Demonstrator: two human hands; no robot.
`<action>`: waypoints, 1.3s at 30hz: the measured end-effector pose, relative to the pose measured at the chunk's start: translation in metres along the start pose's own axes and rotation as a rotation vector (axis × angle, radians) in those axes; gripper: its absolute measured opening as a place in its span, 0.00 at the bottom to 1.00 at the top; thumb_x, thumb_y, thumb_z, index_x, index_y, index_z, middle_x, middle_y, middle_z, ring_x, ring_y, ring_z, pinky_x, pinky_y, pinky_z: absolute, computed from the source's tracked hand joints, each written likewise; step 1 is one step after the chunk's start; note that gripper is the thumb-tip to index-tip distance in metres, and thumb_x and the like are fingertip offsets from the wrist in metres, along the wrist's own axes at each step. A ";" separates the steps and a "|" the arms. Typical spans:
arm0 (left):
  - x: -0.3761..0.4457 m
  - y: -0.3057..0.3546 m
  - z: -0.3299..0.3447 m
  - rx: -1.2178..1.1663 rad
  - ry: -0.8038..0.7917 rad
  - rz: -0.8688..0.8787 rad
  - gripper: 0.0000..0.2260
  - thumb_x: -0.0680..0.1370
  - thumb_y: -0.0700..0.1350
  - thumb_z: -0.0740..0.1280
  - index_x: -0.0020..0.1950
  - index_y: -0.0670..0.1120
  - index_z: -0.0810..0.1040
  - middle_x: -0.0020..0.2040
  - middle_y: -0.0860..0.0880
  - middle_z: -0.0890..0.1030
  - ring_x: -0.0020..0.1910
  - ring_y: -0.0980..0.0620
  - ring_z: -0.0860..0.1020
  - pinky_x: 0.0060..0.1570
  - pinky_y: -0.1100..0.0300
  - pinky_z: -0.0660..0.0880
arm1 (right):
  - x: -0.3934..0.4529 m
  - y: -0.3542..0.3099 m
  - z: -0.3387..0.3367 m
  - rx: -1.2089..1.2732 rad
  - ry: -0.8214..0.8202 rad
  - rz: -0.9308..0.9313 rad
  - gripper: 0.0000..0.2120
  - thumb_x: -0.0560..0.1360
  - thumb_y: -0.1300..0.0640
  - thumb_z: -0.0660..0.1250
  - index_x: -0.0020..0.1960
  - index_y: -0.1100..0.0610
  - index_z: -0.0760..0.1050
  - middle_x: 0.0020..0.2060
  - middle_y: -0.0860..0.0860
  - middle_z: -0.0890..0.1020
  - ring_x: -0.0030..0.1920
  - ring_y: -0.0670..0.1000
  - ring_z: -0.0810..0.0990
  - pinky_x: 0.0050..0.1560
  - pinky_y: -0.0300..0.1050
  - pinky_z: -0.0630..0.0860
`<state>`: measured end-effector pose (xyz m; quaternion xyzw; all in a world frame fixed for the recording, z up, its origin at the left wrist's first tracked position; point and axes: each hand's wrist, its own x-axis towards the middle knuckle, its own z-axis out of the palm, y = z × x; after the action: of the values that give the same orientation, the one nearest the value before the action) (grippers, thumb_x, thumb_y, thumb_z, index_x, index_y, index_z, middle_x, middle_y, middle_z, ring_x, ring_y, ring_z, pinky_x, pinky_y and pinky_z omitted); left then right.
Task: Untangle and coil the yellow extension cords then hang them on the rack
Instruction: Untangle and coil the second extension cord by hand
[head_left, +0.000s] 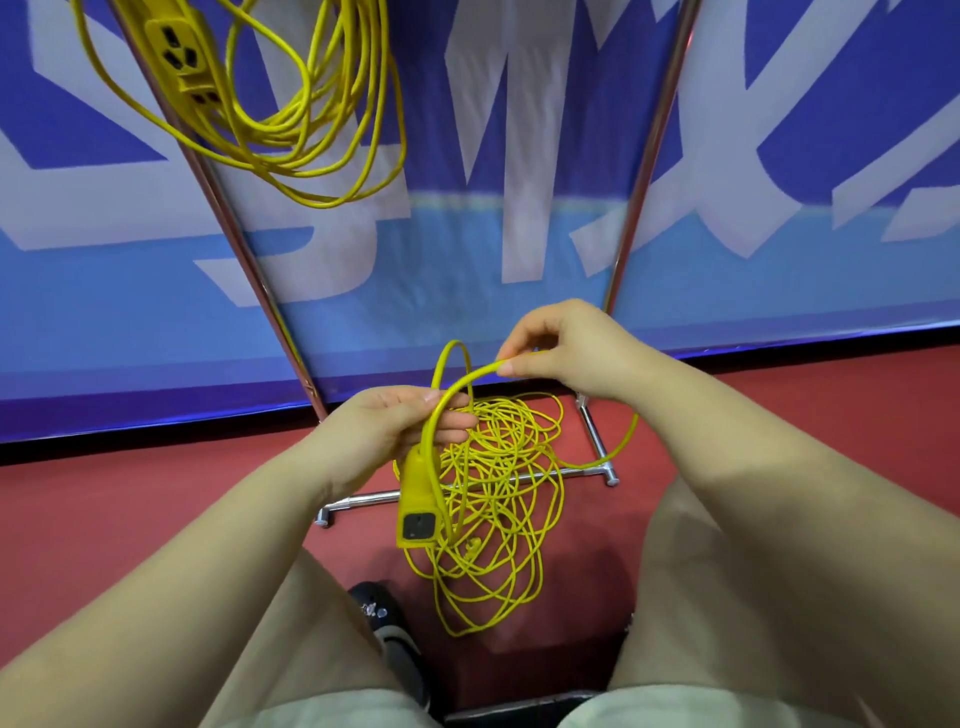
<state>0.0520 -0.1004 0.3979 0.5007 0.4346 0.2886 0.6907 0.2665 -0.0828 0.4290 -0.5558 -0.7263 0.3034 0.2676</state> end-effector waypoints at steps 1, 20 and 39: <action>0.001 0.000 0.000 0.016 0.000 0.000 0.12 0.81 0.42 0.56 0.53 0.42 0.78 0.43 0.46 0.85 0.42 0.53 0.83 0.44 0.64 0.79 | 0.001 -0.002 0.003 -0.008 0.028 0.000 0.04 0.67 0.55 0.75 0.39 0.53 0.80 0.33 0.51 0.80 0.32 0.42 0.73 0.36 0.35 0.67; 0.004 0.019 -0.008 0.106 0.085 0.110 0.12 0.82 0.40 0.54 0.43 0.42 0.74 0.27 0.52 0.74 0.28 0.56 0.75 0.32 0.65 0.74 | -0.023 0.043 0.014 -0.094 -0.043 0.140 0.14 0.74 0.45 0.66 0.35 0.54 0.74 0.31 0.54 0.78 0.32 0.47 0.72 0.40 0.48 0.71; 0.001 0.022 -0.019 -0.045 0.073 -0.095 0.13 0.81 0.42 0.54 0.46 0.41 0.78 0.35 0.46 0.84 0.32 0.53 0.82 0.40 0.58 0.76 | -0.015 0.020 -0.018 0.232 0.113 0.053 0.05 0.71 0.60 0.70 0.38 0.52 0.77 0.33 0.49 0.76 0.35 0.42 0.71 0.37 0.32 0.68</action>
<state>0.0362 -0.0836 0.4158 0.4529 0.4764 0.2833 0.6984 0.2960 -0.0908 0.4255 -0.5562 -0.6550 0.3607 0.3626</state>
